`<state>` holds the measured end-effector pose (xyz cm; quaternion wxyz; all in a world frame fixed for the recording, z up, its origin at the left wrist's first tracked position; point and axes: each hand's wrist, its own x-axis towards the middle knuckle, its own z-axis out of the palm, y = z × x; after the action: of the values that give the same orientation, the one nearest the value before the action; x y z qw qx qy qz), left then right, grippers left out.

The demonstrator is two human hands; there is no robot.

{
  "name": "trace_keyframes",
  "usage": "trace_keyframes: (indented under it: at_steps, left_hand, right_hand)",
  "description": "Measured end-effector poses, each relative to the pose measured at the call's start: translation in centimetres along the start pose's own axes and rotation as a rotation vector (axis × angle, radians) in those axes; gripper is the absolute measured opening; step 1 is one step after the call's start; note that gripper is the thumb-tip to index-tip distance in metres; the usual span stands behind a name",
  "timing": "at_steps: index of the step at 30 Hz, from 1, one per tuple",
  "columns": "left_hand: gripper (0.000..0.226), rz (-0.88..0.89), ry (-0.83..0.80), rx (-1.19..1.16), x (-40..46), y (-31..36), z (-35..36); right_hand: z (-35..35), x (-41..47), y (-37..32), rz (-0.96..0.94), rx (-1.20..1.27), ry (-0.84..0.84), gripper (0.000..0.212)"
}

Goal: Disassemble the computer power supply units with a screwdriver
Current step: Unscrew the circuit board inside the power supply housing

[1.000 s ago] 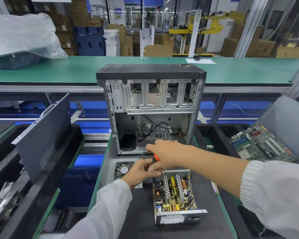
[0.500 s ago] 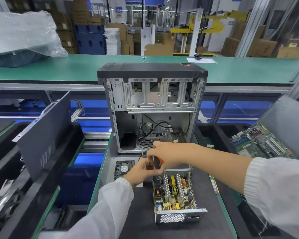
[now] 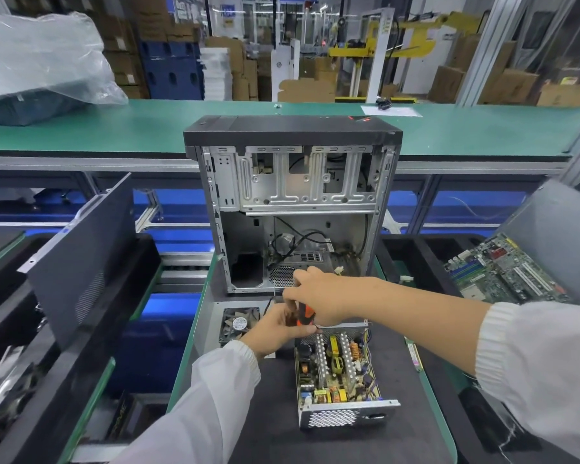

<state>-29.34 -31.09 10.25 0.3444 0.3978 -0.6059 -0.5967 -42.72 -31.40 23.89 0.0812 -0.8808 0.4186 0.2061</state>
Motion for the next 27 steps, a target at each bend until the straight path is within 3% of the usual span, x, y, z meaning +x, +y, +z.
trace_keyframes:
  at_steps: [3,6,8,16,19,23,26,27]
  left_hand:
    - [0.022,0.025,-0.014,0.046,0.0,0.2,0.1]
    - [0.022,0.01,-0.002,-0.01,-0.1,0.4,0.2]
    - [0.025,0.012,-0.008,-0.049,-0.1,0.4,0.2]
    - [0.027,-0.031,-0.006,-0.049,0.4,0.0,-0.1]
    - [0.026,-0.001,-0.018,-0.017,0.4,-0.1,-0.1]
    - [0.023,0.009,-0.032,-0.039,0.2,0.3,0.1]
    - [0.023,0.001,-0.041,-0.036,0.1,0.3,0.0]
    - [0.023,-0.002,-0.036,-0.032,0.1,0.3,0.0]
  right_hand:
    - [-0.1,-0.1,-0.4,0.127,0.033,0.062,0.047]
    - [-0.3,0.2,-1.1,0.239,-0.065,0.168,0.036]
    - [-0.2,0.4,-1.3,0.239,-0.137,0.147,0.02]
    - [0.2,0.1,-0.1,0.033,-0.026,0.077,0.034]
    - [-0.2,0.0,-0.3,0.106,0.019,0.083,0.041]
    - [-0.4,0.5,-0.9,0.257,-0.105,0.186,0.05]
    - [-0.2,0.5,-1.2,0.206,-0.155,0.115,0.024]
    - [-0.2,0.3,-1.1,0.174,-0.157,0.078,0.029]
